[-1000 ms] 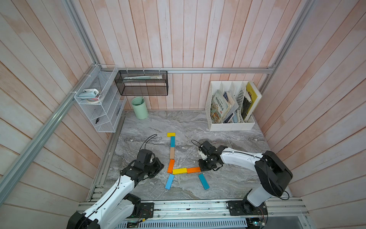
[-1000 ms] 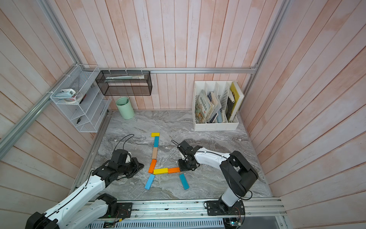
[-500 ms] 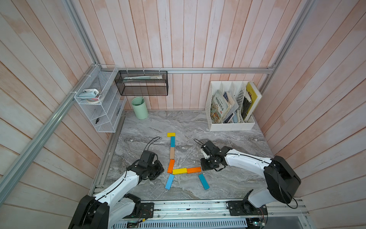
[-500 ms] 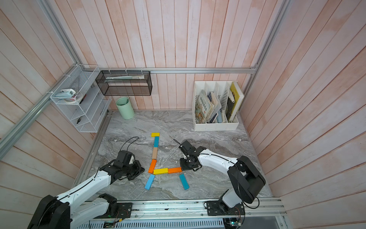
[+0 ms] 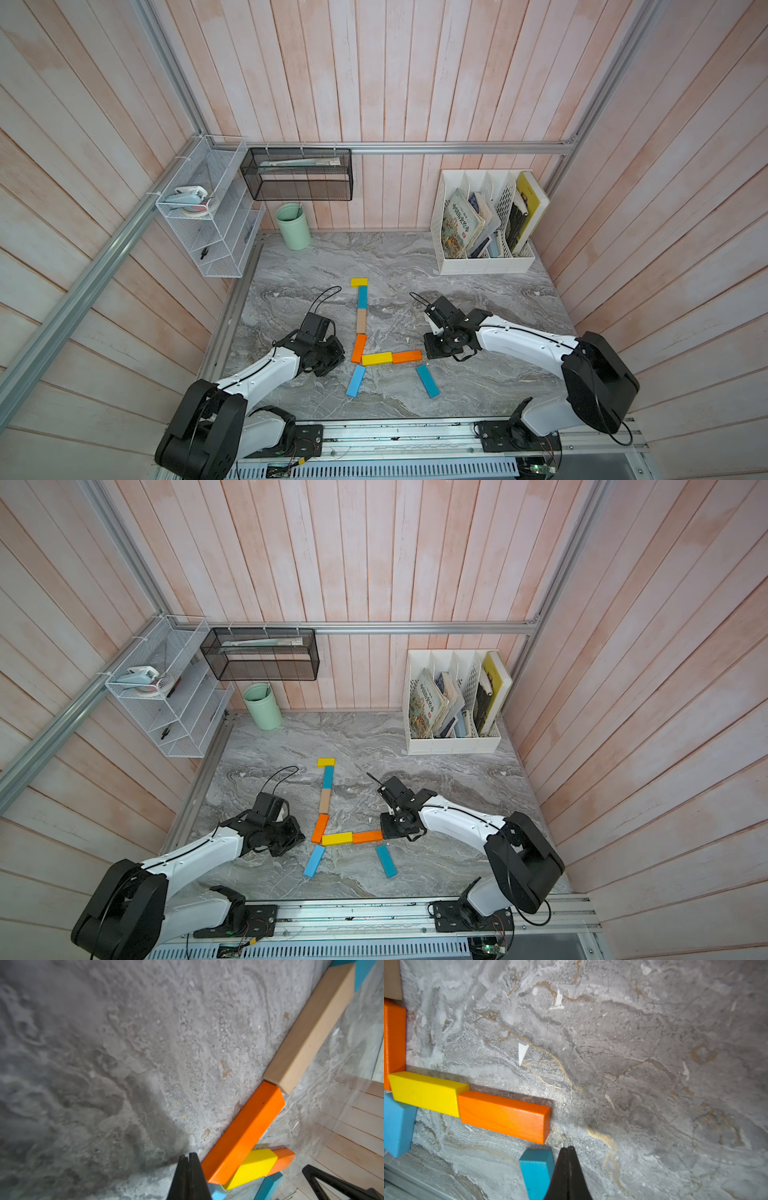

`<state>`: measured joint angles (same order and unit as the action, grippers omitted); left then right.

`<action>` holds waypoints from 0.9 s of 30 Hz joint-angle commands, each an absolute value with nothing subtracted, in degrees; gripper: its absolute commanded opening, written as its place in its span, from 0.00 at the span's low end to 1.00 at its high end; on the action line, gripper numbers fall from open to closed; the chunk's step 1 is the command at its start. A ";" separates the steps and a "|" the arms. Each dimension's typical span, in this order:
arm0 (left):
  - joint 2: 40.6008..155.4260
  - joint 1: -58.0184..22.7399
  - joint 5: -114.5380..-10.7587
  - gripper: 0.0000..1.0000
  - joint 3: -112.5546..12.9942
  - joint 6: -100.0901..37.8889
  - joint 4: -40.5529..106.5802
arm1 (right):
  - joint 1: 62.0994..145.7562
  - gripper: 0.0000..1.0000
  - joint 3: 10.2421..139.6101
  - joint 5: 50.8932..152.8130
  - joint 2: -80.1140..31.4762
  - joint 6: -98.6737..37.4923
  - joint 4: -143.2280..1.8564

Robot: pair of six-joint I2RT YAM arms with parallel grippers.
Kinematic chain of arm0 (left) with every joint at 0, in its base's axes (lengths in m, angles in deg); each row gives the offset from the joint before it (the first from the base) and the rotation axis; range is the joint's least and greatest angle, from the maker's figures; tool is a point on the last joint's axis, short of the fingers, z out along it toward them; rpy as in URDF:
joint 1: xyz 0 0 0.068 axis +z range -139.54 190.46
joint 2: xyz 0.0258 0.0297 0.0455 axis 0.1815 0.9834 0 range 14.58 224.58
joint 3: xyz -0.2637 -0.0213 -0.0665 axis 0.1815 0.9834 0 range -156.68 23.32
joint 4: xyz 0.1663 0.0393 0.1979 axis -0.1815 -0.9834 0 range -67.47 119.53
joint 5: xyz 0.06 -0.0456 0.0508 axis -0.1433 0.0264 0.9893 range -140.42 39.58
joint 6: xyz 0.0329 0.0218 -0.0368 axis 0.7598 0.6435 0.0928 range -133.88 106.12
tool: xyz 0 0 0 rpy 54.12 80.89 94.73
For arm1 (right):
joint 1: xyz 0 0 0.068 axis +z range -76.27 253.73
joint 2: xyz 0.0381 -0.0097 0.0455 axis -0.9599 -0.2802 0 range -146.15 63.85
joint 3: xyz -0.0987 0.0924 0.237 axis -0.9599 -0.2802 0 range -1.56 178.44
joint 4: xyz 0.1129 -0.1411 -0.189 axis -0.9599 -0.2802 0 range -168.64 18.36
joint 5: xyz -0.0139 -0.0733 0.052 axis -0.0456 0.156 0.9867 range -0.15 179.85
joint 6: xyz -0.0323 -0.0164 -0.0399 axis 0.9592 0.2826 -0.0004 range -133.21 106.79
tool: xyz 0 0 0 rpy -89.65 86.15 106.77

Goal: Assemble a giraffe with building blocks
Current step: Adjust the building block at the center of the board.

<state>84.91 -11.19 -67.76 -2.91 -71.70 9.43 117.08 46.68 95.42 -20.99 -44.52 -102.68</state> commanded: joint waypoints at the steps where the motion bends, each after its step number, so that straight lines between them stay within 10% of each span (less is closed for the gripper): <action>1: 85.57 -11.42 -67.70 0.00 -3.22 -70.98 10.59 | 117.14 0.00 46.15 94.16 -20.27 -44.45 -102.84; 27: 88.15 -15.71 -69.06 0.00 -3.20 -74.41 13.64 | 117.08 0.00 45.17 95.02 -20.97 -44.23 -101.45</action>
<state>87.34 -15.28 -68.57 -2.91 -73.74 13.22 117.08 45.96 95.29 -20.99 -44.47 -101.57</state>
